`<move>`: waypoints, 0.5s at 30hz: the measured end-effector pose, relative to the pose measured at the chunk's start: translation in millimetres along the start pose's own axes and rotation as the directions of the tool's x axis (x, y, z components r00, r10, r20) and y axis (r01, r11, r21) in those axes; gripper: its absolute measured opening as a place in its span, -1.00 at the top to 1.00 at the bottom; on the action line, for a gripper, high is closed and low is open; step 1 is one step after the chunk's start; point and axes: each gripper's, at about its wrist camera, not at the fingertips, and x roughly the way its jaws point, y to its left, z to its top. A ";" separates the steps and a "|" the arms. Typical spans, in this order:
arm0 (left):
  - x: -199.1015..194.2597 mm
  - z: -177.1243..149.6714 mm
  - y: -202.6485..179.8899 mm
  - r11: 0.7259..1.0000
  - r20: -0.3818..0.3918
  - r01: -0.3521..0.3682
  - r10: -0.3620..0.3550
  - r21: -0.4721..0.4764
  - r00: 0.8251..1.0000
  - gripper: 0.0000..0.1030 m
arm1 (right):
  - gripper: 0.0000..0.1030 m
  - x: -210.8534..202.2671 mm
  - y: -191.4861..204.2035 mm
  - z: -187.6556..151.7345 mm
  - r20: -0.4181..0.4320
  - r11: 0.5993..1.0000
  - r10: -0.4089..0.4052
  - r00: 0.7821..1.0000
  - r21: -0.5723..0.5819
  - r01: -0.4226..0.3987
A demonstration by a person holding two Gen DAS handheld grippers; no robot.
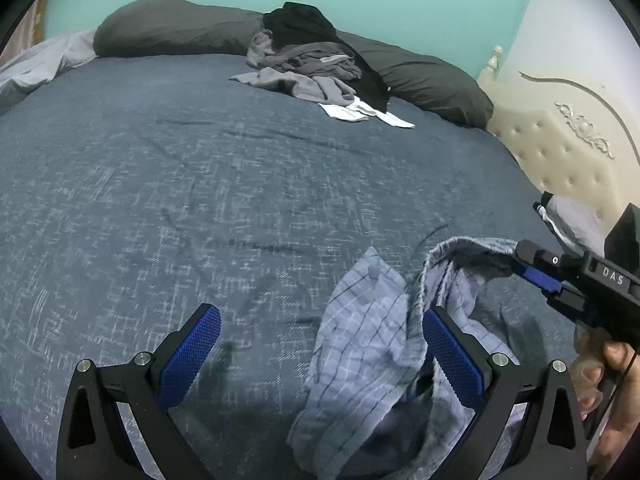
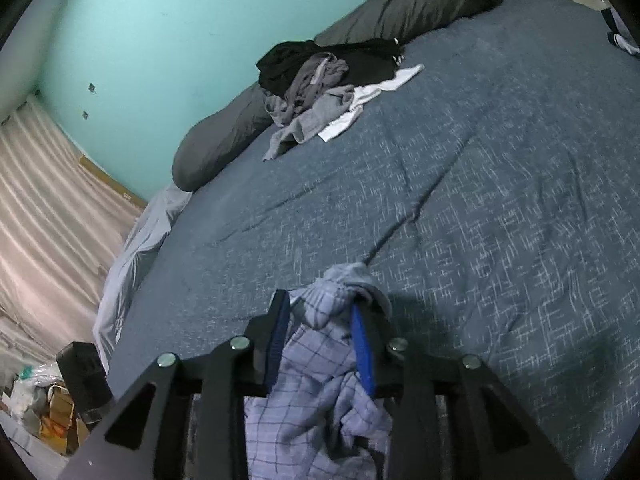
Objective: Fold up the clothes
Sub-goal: 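Carry the plaid shorts with the right gripper and lay them on the bed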
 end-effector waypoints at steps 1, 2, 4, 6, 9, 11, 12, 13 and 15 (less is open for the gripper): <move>1.0 0.8 -1.8 1.000 0.002 0.004 -0.005 0.007 1.000 -1.00 | 0.39 -1.0 -0.5 -0.3 0.002 1.000 -0.014 1.000 0.001 0.014; 2.0 1.5 -3.7 1.000 0.003 0.009 -0.009 0.014 1.000 -1.00 | 0.38 -2.8 -2.9 0.3 0.005 1.000 -0.029 1.000 0.008 0.029; 4.9 2.6 -7.9 0.999 0.000 0.020 -0.020 0.030 1.000 -1.00 | 0.29 -6.8 -8.0 1.8 0.013 0.999 -0.046 0.999 0.021 0.045; 8.6 4.3 -10.7 0.999 -0.006 0.039 -0.039 0.035 0.999 -1.00 | 0.28 -11.2 -12.7 3.4 0.026 0.998 -0.058 0.998 0.030 0.057; 14.9 6.2 -16.6 0.997 -0.023 0.064 -0.063 0.047 0.998 -1.00 | 0.23 -13.6 -16.9 6.8 0.053 0.997 -0.077 0.996 0.020 0.076; 19.0 7.4 -20.6 0.995 -0.034 0.080 -0.079 0.055 0.996 -1.00 | 0.23 -10.6 -22.1 8.3 0.047 0.996 -0.079 0.996 0.035 0.077; 21.1 8.0 -22.9 0.994 -0.040 0.088 -0.086 0.060 0.996 -1.00 | 0.23 -9.6 -25.9 8.6 0.043 0.996 -0.075 0.996 0.051 0.073; 22.7 8.4 -26.4 0.993 -0.046 0.092 -0.088 0.072 0.995 -1.00 | 0.22 -9.0 -29.6 8.6 0.041 0.995 -0.073 0.996 0.067 0.070; 24.7 9.4 -31.0 0.991 -0.057 0.101 -0.096 0.090 0.994 -1.00 | 0.22 -8.9 -34.7 8.7 0.039 0.994 -0.077 0.996 0.086 0.073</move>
